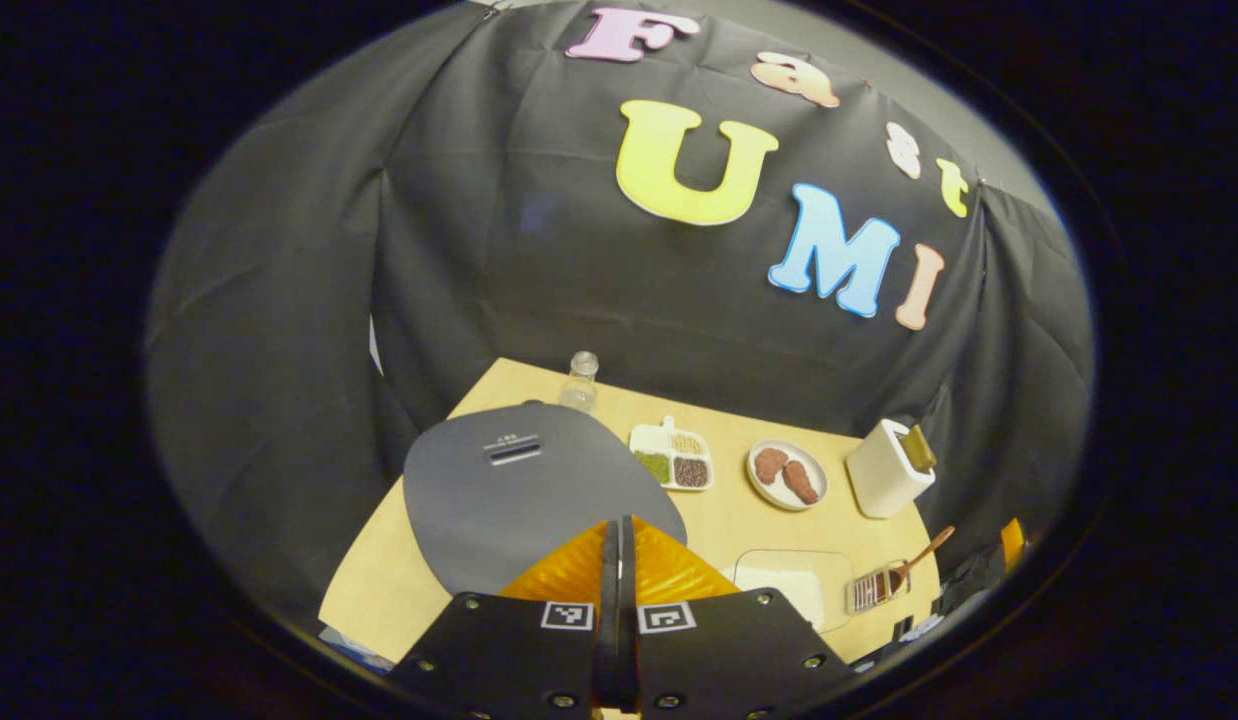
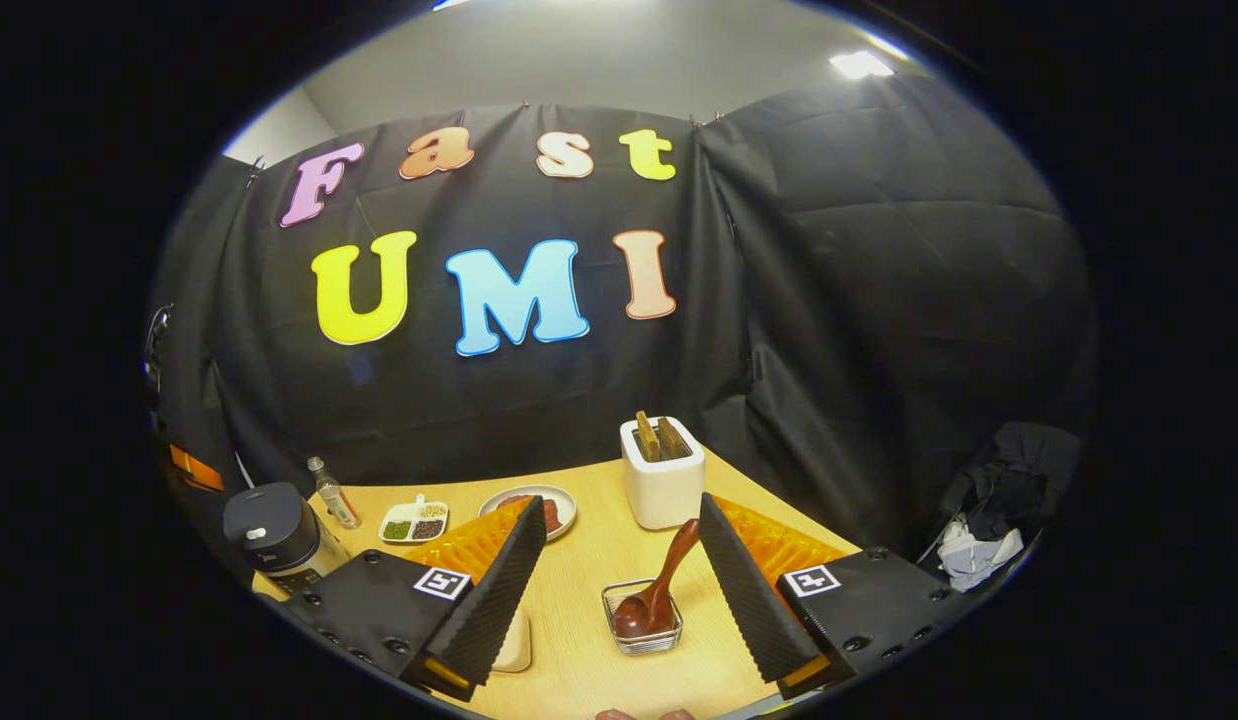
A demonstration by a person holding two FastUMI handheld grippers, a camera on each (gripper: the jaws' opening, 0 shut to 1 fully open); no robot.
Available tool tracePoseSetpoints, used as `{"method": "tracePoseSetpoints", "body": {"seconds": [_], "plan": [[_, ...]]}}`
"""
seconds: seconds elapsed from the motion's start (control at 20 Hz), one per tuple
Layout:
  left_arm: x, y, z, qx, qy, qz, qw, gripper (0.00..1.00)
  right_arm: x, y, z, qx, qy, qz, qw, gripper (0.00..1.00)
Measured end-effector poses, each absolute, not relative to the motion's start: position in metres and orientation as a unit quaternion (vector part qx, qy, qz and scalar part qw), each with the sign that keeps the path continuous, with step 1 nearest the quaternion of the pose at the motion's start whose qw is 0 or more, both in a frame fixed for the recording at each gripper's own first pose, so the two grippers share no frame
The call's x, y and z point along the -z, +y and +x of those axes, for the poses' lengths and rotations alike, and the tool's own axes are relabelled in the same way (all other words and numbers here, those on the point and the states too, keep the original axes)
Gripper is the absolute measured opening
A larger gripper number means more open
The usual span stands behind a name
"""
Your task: Close the left gripper, press the button to open the rice cooker; take a wooden spoon from the chopstick holder with the right hand, scoop a spoonful of rice and pour it into the rice cooker, then put the wooden spoon back into the chopstick holder.
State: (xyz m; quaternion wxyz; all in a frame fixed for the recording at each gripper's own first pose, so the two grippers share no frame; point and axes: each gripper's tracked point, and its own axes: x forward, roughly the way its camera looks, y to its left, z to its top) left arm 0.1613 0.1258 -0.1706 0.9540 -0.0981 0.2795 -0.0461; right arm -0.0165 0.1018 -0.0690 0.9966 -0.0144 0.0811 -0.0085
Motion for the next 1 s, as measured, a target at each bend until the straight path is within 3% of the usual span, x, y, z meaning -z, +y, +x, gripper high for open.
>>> {"method": "tracePoseSetpoints", "body": {"seconds": [0.45,1.0], "plan": [[0.244,0.116,0.177,0.077,0.345,-0.085,0.931,0.0,0.078,0.109,-0.016,0.025,0.101,-0.019,0.994,0.98],[0.26,0.118,0.171,0.1,0.371,-0.096,0.918,0.02,0.097,0.134,-0.021,0.02,0.125,-0.052,0.991,0.98]]}}
